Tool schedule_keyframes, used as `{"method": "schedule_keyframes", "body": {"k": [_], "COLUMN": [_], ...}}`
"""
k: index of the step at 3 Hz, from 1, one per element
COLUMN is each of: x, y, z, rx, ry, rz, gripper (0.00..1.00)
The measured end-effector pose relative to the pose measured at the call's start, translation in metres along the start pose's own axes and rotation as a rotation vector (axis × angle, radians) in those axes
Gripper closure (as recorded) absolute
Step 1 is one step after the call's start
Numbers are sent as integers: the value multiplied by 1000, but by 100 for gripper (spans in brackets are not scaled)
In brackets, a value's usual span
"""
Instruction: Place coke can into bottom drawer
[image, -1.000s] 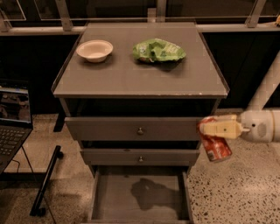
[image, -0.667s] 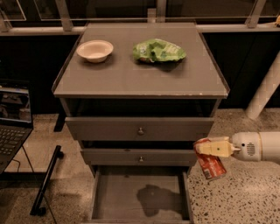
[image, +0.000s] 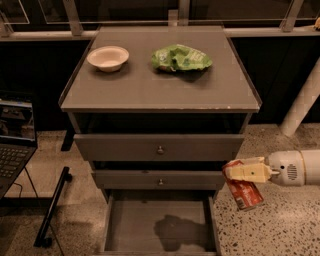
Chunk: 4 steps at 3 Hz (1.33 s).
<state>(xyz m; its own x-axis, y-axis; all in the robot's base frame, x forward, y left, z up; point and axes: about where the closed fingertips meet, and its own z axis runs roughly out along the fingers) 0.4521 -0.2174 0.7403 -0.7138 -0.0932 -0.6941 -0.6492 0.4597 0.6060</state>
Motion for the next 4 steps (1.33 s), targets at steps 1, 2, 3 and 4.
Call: {"method": "schedule_keyframes", "body": {"k": [1,2,3,4], "x": [37,99,143,174], "y": [-3,-44,-99,-145], "z": [12,57,113,164], "rx": [-34,-58,-21,23], "ry": [-44,-140,-206,-203], "rz": [54,161,238,297], "gripper": [100,100,100,100]}}
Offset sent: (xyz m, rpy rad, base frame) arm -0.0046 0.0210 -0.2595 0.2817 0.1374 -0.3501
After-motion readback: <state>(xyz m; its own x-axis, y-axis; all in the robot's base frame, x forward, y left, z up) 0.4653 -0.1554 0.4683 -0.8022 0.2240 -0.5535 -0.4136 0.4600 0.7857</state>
